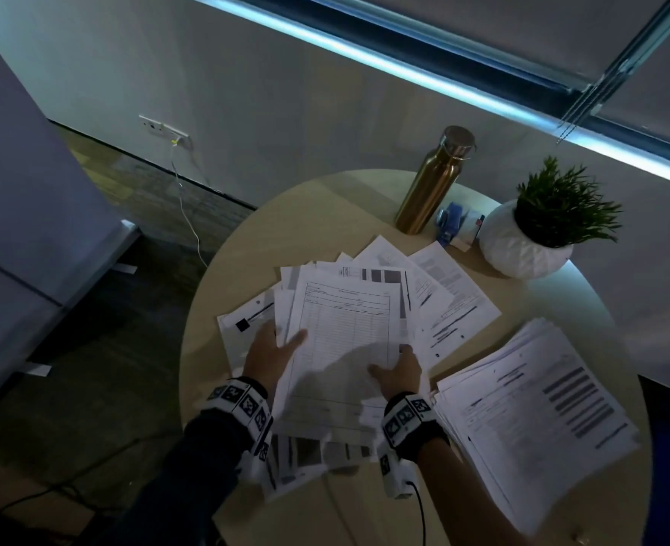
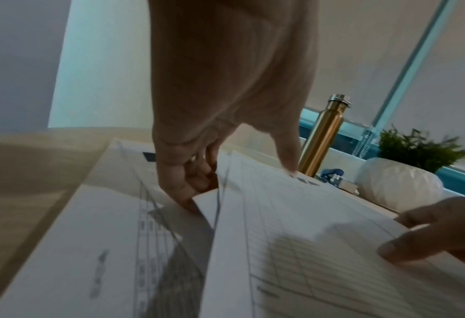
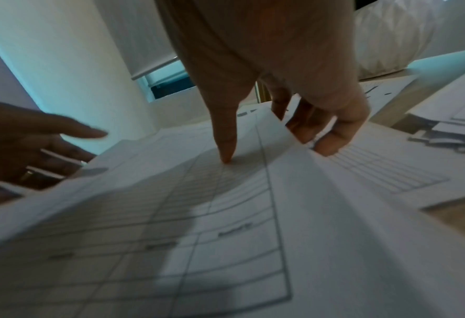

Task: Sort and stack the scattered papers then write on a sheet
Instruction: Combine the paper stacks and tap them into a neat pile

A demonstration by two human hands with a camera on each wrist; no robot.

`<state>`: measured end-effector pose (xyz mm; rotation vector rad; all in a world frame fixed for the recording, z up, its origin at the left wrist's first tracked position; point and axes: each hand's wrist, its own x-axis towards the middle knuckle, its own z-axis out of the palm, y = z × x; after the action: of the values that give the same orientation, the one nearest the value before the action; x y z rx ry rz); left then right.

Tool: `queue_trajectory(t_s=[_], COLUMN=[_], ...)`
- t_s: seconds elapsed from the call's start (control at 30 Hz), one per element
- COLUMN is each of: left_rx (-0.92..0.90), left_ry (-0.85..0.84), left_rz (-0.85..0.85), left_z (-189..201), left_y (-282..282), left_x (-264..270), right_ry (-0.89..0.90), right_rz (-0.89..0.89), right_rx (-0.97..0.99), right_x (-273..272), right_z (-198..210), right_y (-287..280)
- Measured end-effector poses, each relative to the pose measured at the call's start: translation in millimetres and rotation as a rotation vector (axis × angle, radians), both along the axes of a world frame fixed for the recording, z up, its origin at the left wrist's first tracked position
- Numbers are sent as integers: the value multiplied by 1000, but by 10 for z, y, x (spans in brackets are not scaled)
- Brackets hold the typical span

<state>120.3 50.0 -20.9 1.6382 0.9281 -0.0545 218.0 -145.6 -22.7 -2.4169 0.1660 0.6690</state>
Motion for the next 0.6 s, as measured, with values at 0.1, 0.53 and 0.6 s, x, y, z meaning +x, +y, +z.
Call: queue_trajectory(t_s=[0.1, 0.53, 0.6], left_rx=[23, -189, -189], left_ry=[-23, -74, -84], left_rz=[-113, 42, 59], left_z=[-72, -111, -45], left_y=[-21, 15, -14], left_x=[-50, -311, -276], right_ry=[-44, 137, 240], right_rz=[75, 113, 259], right_rx=[-193, 167, 166], right_x=[-12, 151, 53], right_z=[2, -9, 5], right_y=[22, -48, 1])
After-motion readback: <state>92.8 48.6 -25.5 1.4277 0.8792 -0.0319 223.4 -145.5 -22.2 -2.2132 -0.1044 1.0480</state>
